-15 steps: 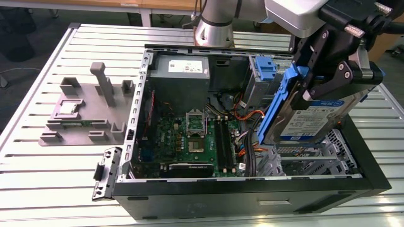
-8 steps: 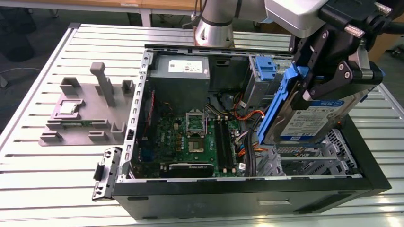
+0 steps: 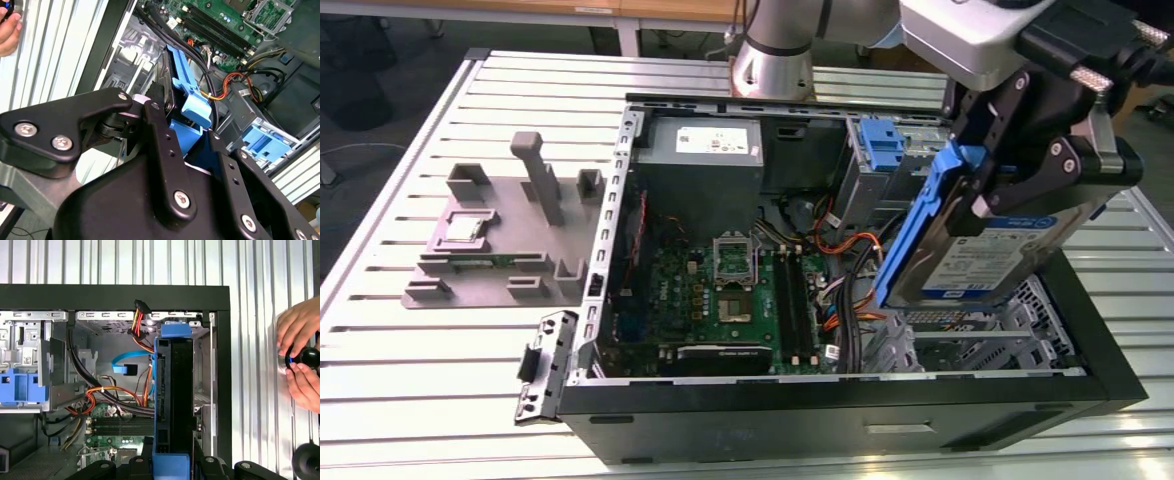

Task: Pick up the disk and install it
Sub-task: 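Insert the disk into the insertion slot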

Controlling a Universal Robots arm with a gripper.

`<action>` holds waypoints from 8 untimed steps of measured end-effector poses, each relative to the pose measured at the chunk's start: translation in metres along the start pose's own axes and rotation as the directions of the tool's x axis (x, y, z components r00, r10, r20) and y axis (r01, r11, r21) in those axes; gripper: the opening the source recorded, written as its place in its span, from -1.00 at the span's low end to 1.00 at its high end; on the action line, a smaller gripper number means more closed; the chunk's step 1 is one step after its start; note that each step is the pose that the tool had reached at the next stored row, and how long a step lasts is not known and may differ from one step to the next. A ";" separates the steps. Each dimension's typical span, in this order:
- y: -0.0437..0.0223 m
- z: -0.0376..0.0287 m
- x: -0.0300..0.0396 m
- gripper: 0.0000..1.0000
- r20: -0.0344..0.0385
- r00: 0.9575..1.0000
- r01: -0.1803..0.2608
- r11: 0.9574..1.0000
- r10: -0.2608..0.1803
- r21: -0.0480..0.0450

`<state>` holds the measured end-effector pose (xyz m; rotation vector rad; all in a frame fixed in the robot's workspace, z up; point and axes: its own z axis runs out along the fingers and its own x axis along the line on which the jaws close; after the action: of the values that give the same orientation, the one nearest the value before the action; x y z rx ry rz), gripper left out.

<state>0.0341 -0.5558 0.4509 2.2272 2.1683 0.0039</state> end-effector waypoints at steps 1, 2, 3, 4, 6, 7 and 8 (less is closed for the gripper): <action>0.0019 0.0010 0.0001 -0.26 0.000 1.000 0.002 1.000 -0.002 0.000; 0.0041 0.0020 0.0002 -0.26 0.000 1.000 0.004 1.000 -0.004 0.000; 0.0062 0.0029 0.0002 -0.26 0.000 1.000 0.008 1.000 -0.008 0.000; 0.0081 0.0039 0.0003 -0.26 0.000 1.000 0.013 1.000 -0.013 0.000; 0.0123 0.0053 0.0005 -0.26 0.000 1.000 0.020 1.000 -0.020 0.000; 0.0140 0.0058 0.0005 -0.26 0.000 1.000 0.020 1.000 -0.020 0.000; 0.0161 0.0062 0.0006 -0.26 0.000 1.000 0.020 1.000 -0.020 0.000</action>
<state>0.0504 -0.5558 0.4451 2.2059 2.1900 0.0041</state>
